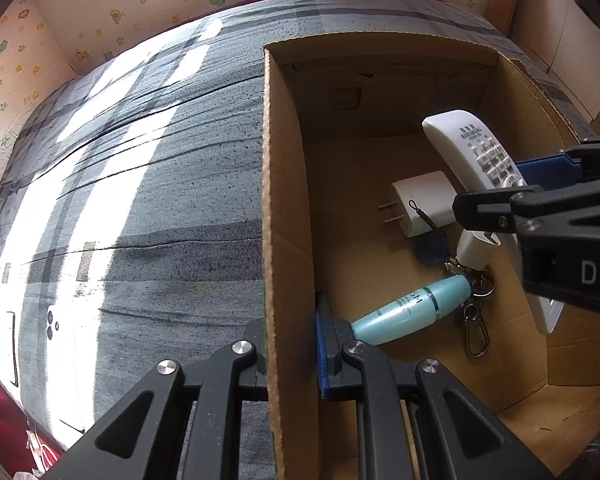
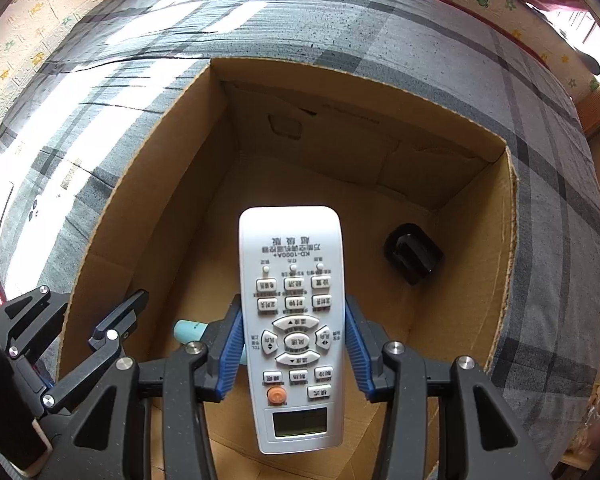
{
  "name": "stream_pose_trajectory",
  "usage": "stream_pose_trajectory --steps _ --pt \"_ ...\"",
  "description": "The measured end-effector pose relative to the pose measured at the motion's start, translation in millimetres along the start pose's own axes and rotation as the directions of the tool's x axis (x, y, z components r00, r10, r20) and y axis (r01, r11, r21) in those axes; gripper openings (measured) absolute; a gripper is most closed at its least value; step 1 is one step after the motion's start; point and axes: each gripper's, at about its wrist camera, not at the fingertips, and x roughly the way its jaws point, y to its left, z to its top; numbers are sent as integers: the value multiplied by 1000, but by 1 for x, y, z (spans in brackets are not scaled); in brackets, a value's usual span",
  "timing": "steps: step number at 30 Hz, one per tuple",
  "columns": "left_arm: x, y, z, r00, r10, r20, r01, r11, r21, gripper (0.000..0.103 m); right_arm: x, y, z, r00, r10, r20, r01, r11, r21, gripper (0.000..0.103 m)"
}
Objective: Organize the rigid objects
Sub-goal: 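Carry the white remote into the box with the right tool, then lower the remote into the box and open the right tool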
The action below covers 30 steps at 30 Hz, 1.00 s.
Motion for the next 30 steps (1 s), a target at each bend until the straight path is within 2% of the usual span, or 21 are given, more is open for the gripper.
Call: stream_pose_trajectory --steps 16,22,23,30 --pt "-1 -4 1 1000 7 -1 -7 1000 3 15 27 4 -2 999 -1 -45 1 1000 0 49" --pt "-1 -5 1 1000 8 0 -8 1000 4 15 31 2 0 999 10 -44 -9 1000 4 52" --pt "-1 -5 0 1000 8 -1 -8 1000 4 15 30 1 0 999 16 -41 -16 1000 4 56" --pt "-1 -4 1 1000 11 -1 -11 1000 5 15 19 -3 3 1000 17 -7 -17 1000 11 57"
